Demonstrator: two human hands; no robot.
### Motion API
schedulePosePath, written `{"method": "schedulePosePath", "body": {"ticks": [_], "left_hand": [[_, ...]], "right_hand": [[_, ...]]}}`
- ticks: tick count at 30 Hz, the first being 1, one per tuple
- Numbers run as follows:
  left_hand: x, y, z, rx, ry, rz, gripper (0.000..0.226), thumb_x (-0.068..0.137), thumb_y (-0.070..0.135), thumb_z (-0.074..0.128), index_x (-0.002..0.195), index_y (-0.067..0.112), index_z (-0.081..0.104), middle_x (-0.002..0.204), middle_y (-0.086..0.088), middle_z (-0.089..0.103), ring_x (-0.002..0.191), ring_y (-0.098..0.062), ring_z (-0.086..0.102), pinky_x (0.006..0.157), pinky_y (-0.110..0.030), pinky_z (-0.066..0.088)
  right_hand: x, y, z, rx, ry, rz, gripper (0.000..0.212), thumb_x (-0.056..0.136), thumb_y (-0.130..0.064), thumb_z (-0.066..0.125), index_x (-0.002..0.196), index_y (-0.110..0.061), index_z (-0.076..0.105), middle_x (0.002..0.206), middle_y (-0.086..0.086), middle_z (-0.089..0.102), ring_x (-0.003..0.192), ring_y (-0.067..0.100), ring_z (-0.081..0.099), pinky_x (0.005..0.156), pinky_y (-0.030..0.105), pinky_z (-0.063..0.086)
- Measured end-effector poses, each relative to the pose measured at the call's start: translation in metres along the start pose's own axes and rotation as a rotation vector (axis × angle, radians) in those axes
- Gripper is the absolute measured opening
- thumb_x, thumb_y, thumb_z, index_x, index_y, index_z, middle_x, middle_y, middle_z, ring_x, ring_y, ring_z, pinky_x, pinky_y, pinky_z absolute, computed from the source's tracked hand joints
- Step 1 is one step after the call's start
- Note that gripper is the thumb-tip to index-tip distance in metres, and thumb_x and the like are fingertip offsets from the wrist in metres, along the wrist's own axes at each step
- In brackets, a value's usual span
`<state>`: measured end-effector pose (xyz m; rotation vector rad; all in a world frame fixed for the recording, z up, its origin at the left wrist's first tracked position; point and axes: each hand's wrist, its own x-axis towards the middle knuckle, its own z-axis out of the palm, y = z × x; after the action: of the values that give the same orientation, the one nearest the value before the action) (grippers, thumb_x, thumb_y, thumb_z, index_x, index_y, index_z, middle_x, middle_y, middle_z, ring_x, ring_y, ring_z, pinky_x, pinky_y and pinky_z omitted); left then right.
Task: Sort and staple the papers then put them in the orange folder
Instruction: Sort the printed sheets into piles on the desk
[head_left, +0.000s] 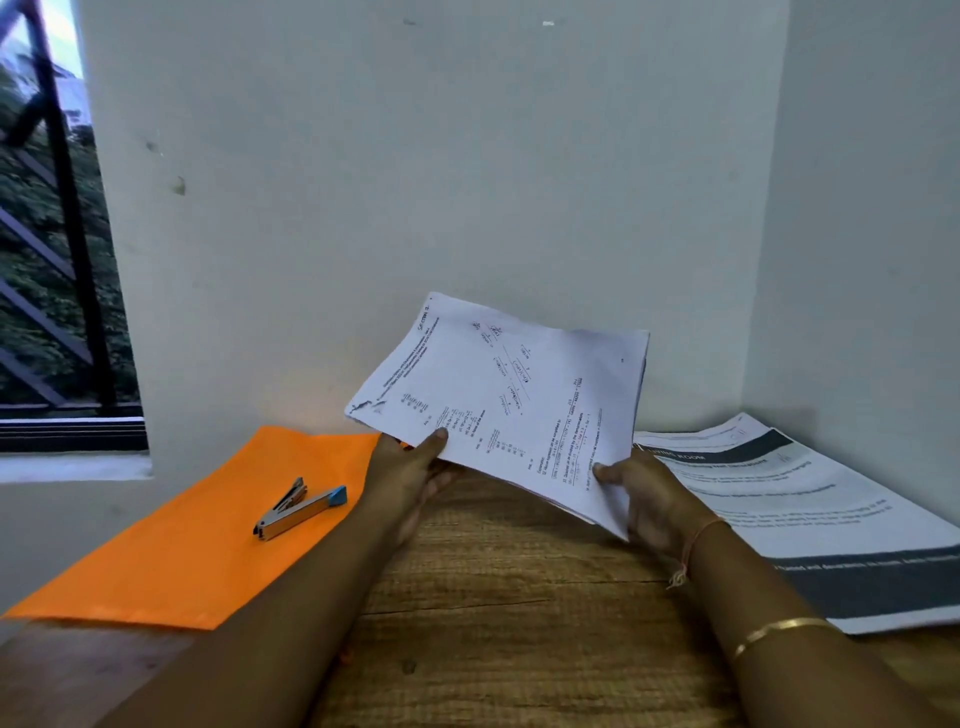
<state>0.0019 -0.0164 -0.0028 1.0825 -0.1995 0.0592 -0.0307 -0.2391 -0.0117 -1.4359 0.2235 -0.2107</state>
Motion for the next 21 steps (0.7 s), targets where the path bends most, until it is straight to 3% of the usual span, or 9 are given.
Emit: {"method": "schedulePosePath", "body": {"ticks": [3,12,21], "left_hand": [[-0.0011,0.0016,-0.0018,0.003,0.018,0.028,0.032,0.092,-0.003,0.052,0.116,0.016,0.048,0.100,0.002,0.063,0.092,-0.018,0.061,0.068,-0.031,0.051],[-0.0024,0.0038,-0.0018,0.003,0.062,0.038,0.040,0.091,-0.004,0.052,0.128,0.011,0.047,0.116,-0.006,0.060,0.096,-0.022,0.060,0.071,-0.035,0.051],[0.0000,0.0048,-0.0042,0.049,0.141,0.021,0.045,0.092,-0.004,0.051,0.135,0.007,0.041,0.128,-0.010,0.055,0.103,-0.025,0.056,0.078,-0.038,0.049]], "right_hand": [[-0.0017,-0.0006,0.0009,0.057,-0.025,-0.008,0.043,0.095,0.007,0.042,0.135,-0.007,0.043,0.123,0.016,0.060,0.103,0.034,0.059,0.075,0.038,0.050],[-0.0080,-0.0012,0.0003,0.126,-0.143,0.021,0.038,0.096,0.008,0.039,0.131,-0.006,0.047,0.124,0.018,0.060,0.108,0.034,0.058,0.089,0.045,0.047],[-0.0072,-0.0013,-0.0014,0.138,-0.143,0.042,0.040,0.089,0.011,0.044,0.124,-0.006,0.055,0.119,0.014,0.065,0.104,0.030,0.063,0.080,0.037,0.055]]}}
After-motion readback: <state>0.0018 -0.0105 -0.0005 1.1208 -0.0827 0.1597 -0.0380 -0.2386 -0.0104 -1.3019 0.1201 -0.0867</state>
